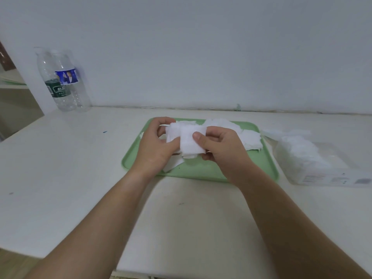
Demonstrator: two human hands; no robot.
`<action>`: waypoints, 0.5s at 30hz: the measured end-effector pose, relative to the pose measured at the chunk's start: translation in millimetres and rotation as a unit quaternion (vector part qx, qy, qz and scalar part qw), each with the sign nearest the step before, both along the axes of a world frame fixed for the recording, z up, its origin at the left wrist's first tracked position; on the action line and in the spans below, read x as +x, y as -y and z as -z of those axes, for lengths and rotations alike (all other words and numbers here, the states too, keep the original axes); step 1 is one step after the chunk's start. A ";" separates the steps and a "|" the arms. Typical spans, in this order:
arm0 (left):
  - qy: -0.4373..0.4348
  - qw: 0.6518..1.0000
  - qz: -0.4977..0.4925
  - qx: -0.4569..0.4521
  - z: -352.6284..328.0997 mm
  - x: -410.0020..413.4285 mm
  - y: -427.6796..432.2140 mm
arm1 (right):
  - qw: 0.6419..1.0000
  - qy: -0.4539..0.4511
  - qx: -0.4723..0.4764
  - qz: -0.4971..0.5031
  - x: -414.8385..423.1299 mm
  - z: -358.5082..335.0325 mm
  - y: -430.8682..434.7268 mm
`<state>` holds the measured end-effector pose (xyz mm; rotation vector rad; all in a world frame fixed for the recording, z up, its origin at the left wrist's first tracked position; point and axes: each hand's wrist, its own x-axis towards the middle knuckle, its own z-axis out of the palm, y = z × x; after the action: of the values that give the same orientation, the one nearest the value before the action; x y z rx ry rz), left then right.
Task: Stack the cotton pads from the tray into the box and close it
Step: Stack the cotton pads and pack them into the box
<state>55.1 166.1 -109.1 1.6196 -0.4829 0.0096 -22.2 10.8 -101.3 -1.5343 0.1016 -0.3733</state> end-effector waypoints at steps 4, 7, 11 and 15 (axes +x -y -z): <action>-0.007 1.000 0.014 -0.001 1.0 -0.8 1.7 | 1.000 0.003 -0.017 -0.007 0.2 -3.6 1.8; -0.011 0.999 0.032 -0.007 0.8 0.2 1.3 | 1.000 0.000 -0.010 0.012 0.6 -3.1 3.9; -0.024 0.998 0.060 -0.019 -1.9 -1.3 1.8 | 0.999 -0.015 -0.010 0.040 0.6 -1.9 3.6; -0.046 0.995 0.076 -0.036 -3.9 -4.0 2.9 | 0.997 -0.021 -0.031 0.064 1.3 -2.0 4.3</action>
<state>51.1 163.2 -105.2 1.5028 -0.5267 -0.1597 -21.0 6.5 -99.2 -1.6014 0.2241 -0.4493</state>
